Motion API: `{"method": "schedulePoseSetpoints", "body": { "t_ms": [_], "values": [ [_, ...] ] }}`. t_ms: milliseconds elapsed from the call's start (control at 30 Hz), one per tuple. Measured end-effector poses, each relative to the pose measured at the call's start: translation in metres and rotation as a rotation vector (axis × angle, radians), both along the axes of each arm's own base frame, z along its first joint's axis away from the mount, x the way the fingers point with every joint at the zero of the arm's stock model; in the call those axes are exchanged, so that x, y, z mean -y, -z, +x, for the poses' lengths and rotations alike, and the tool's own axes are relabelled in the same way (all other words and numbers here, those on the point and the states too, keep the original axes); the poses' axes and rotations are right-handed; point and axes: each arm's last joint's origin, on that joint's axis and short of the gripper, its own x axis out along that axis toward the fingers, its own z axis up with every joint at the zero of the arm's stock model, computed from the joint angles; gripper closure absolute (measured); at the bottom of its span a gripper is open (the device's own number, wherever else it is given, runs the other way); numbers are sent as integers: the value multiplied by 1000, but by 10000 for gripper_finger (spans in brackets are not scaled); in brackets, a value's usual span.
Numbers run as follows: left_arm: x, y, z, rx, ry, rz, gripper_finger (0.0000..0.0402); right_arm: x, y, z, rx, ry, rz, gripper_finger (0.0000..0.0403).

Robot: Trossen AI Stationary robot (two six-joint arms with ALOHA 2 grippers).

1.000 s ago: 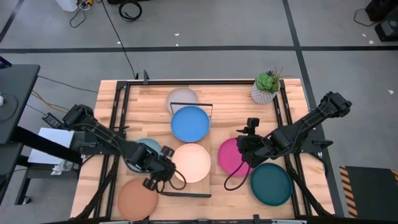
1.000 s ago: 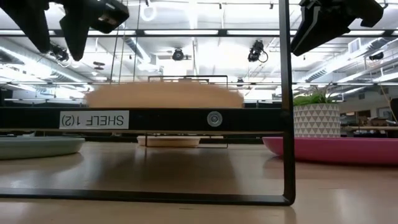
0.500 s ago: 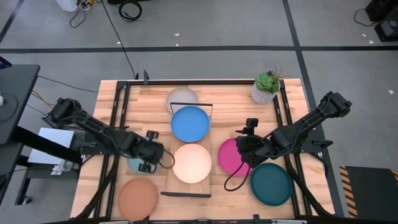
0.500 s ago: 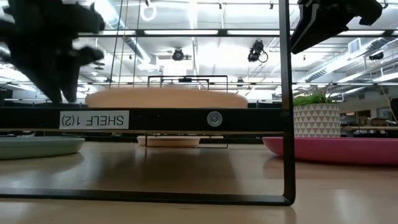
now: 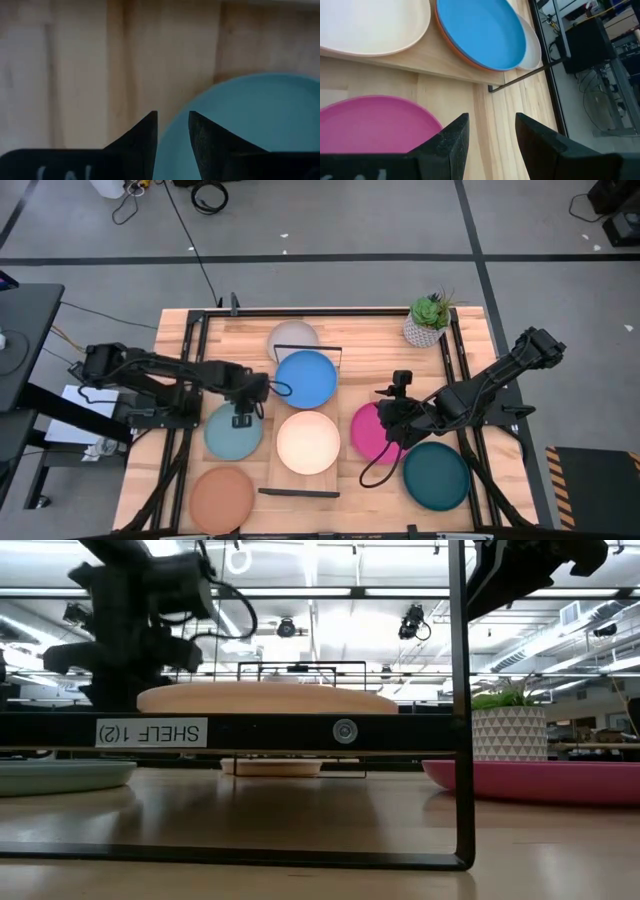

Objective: Place and stack plates onto a shelf
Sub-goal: Stack the light blue plate on top of the light orange plate on the shelf

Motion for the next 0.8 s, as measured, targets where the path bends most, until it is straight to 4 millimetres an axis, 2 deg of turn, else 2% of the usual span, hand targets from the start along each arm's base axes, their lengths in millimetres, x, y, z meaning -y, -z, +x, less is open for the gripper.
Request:
{"method": "schedulePoseSetpoints", "body": {
  "t_ms": [333,400,500,633,800],
  "values": [
    [-4,31,8,-164,81,-3,294,0,0,0,5,7,15,236],
    [-4,34,9,-180,92,-3,318,0,0,0,7,9,17,236],
    [-4,33,9,-197,126,-8,376,0,0,0,7,9,17,236],
    [-4,17,11,-206,199,10,386,0,0,0,9,9,19,236],
    [-8,-27,11,-307,233,81,387,0,0,0,6,6,24,236]
  ]
}}
